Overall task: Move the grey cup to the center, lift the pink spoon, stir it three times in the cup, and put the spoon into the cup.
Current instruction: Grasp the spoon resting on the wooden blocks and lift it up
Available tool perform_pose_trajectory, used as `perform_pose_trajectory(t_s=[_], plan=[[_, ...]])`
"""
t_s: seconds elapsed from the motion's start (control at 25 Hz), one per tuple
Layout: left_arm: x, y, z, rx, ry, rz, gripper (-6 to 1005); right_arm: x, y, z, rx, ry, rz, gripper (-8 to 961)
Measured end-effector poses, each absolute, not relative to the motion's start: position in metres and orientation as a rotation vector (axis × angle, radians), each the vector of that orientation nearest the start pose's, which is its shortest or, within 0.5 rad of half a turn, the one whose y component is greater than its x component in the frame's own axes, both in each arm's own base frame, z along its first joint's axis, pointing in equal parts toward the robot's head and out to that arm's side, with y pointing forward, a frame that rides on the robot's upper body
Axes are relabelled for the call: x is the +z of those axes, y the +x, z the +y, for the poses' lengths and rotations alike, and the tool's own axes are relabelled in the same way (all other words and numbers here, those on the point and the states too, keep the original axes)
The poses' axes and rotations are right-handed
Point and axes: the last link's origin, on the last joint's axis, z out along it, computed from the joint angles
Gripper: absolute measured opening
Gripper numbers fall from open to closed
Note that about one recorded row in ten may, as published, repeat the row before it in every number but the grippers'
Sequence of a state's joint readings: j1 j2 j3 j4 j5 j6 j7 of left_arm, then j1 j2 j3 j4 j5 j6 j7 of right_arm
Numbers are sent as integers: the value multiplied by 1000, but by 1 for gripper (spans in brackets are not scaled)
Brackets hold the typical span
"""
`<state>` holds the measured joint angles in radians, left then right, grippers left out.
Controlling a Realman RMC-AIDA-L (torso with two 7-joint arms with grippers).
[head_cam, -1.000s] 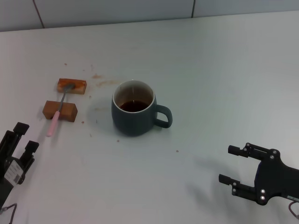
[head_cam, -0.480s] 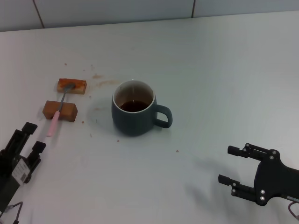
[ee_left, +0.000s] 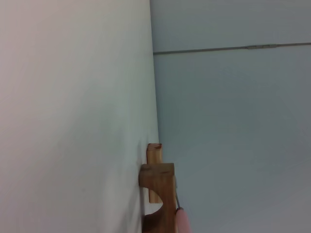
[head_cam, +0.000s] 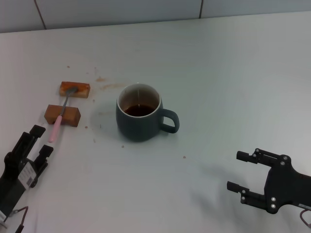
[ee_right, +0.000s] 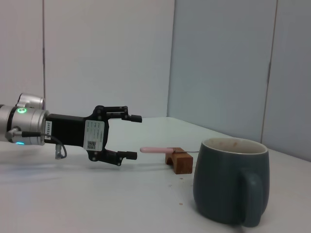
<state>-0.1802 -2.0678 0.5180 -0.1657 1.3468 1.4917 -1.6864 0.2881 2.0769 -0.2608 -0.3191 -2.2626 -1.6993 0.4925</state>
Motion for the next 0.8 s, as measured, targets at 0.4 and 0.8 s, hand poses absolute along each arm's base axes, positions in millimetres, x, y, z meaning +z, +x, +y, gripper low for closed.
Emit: perform_pose_trajectory(t_s=[0.4, 0.8], plan=[[-55, -358, 194, 1957, 1419, 2502, 774, -33, 337, 205, 753, -2576, 182, 682], [-56, -356, 200, 1951, 1425, 2505, 773, -33, 335, 208, 760, -2579, 173, 684]])
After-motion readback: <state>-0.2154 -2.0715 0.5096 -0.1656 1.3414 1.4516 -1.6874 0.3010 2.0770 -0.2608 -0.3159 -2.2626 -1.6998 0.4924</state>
